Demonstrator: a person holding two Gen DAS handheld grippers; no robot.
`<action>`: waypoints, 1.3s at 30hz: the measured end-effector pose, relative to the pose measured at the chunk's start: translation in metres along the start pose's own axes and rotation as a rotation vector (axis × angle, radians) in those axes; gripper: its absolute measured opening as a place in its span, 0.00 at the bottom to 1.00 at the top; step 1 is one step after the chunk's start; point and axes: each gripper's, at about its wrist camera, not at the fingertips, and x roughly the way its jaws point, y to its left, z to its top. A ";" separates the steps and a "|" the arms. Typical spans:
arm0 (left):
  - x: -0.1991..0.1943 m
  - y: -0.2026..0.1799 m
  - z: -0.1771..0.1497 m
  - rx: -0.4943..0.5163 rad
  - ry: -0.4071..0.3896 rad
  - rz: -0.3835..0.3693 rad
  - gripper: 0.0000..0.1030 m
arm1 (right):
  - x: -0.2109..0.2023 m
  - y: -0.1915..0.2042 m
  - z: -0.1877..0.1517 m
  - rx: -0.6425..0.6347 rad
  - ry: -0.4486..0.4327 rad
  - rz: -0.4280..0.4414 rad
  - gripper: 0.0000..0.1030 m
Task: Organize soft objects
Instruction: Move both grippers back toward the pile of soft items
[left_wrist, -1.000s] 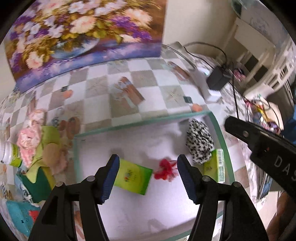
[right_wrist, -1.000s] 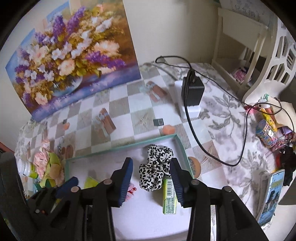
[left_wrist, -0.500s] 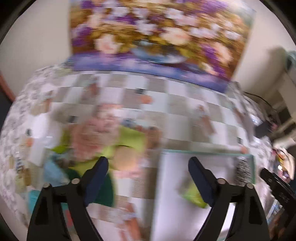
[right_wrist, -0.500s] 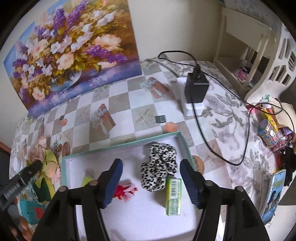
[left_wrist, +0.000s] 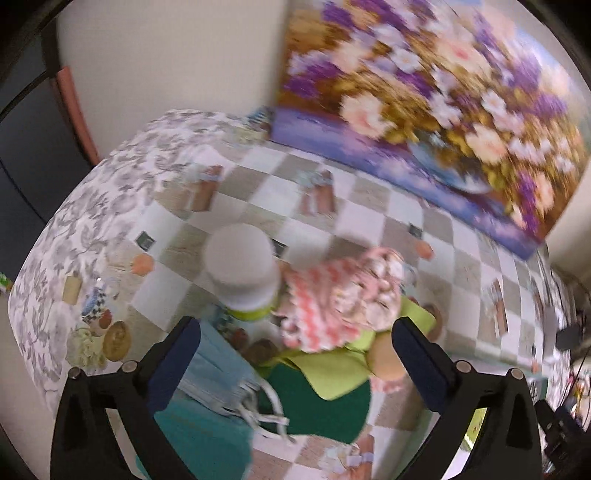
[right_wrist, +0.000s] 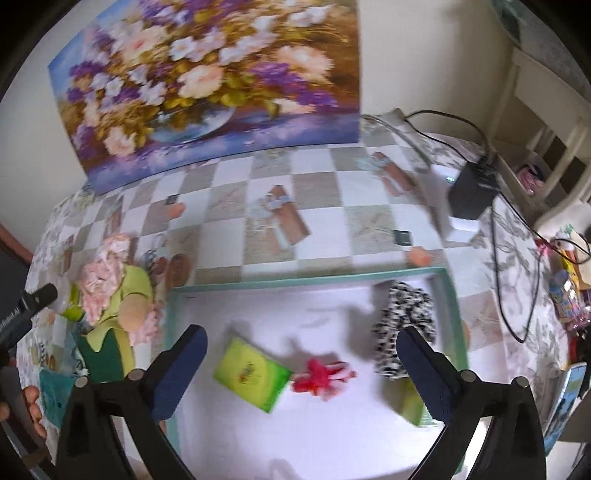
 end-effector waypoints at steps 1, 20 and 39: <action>-0.001 0.006 0.002 -0.012 -0.011 0.001 1.00 | 0.001 0.004 0.000 -0.004 0.001 0.003 1.00; 0.025 0.043 0.009 0.067 0.150 -0.071 1.00 | 0.020 0.104 -0.006 -0.116 0.021 0.170 1.00; 0.048 0.058 0.007 0.143 0.269 -0.134 0.99 | 0.065 0.177 -0.040 -0.228 0.161 0.269 0.95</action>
